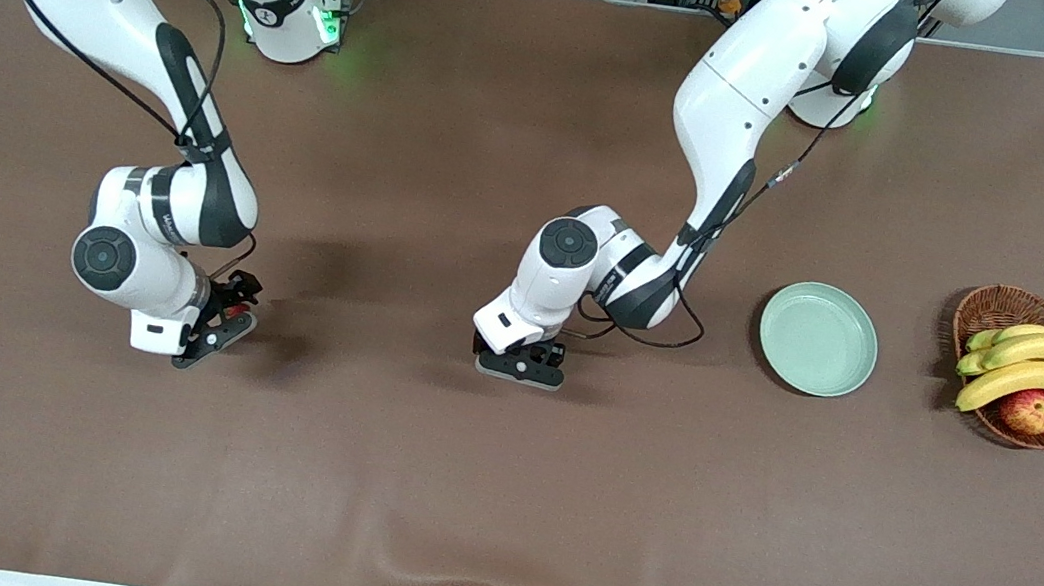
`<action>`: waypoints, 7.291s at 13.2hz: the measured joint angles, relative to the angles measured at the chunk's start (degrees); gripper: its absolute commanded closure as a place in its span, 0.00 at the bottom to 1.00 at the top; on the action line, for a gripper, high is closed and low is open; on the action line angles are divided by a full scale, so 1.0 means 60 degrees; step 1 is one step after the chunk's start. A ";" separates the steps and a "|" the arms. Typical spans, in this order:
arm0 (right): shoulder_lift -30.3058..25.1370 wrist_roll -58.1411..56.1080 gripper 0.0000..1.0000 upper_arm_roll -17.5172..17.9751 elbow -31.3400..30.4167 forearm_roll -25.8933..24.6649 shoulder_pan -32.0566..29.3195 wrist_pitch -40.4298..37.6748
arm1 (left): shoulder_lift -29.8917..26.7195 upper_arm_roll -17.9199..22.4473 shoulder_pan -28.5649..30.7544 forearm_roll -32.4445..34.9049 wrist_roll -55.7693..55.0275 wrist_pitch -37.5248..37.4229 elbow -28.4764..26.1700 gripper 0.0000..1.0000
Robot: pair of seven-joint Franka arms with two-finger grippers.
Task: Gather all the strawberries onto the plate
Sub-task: 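Grasp the strawberry with the left gripper while the right gripper grasps another, then plate the strawberry with the left gripper while the right gripper lifts another, then set the second strawberry mid-table with the right gripper while the left gripper returns, then grasp the strawberry with the left gripper while the right gripper grasps the last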
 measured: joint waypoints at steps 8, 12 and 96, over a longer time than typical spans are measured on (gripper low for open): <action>0.0163 -0.0278 0.00 0.0098 -0.0100 0.0000 -0.0165 0.0082 | -0.0009 0.0084 -0.0213 0.0003 0.0000 0.0068 0.0027 1.00; 0.0162 -0.0287 0.52 0.0120 -0.0100 -0.0001 -0.0157 0.0099 | -0.0568 0.0240 -0.0057 0.0002 -0.0005 -0.0557 0.0189 1.00; 0.0910 -0.2461 0.05 -0.0761 0.0876 0.0585 -0.0779 0.0124 | -0.1610 -0.0836 0.0596 0.0694 -0.7144 -0.2226 -0.0759 1.00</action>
